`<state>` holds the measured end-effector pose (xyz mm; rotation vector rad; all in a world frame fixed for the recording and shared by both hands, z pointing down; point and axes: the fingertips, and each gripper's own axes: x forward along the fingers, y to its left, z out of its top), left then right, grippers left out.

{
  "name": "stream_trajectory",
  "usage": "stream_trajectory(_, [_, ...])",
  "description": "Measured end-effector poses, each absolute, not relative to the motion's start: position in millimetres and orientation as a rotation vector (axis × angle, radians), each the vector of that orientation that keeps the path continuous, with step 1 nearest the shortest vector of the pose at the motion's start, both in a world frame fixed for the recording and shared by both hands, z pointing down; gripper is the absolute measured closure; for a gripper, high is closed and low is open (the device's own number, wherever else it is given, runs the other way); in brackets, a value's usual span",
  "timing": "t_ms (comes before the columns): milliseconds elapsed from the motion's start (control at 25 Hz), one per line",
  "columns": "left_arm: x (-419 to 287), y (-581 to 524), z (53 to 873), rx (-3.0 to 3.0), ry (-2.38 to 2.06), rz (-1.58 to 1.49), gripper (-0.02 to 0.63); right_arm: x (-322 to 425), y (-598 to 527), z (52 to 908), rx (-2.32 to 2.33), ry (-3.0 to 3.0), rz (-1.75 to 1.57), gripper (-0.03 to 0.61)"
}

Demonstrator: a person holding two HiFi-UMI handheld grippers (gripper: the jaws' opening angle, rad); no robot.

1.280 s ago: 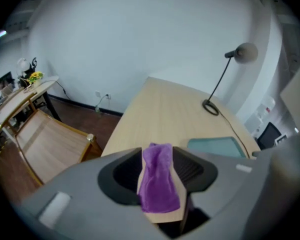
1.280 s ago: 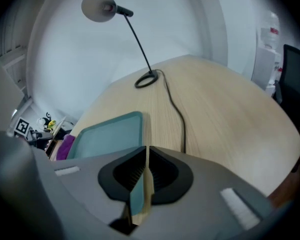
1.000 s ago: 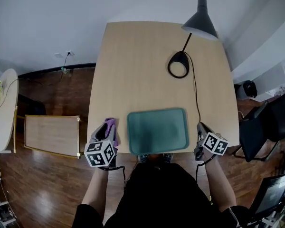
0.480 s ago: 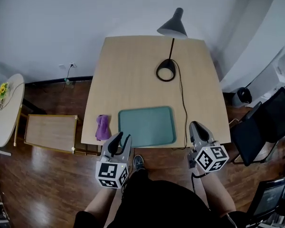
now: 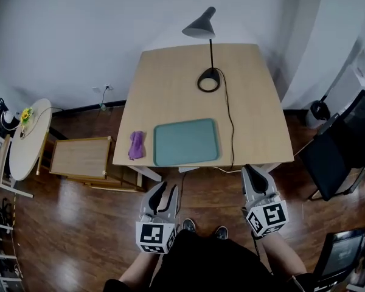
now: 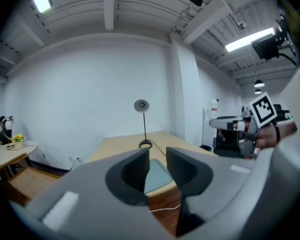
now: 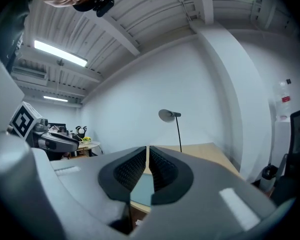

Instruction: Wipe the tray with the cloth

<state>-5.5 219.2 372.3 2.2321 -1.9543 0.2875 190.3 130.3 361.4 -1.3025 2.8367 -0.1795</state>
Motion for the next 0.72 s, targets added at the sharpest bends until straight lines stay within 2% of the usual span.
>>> stream_trajectory(360, [-7.9, 252.4, 357.2, 2.306, -1.942, 0.181, 0.494, 176.0, 159.9, 333.7, -1.331, 2.793, -0.065, 0.558])
stream_trajectory(720, [-57.6, 268.2, 368.0, 2.257, -1.979, 0.164, 0.500, 139.7, 174.7, 333.1, -1.345, 2.808, -0.043, 0.558])
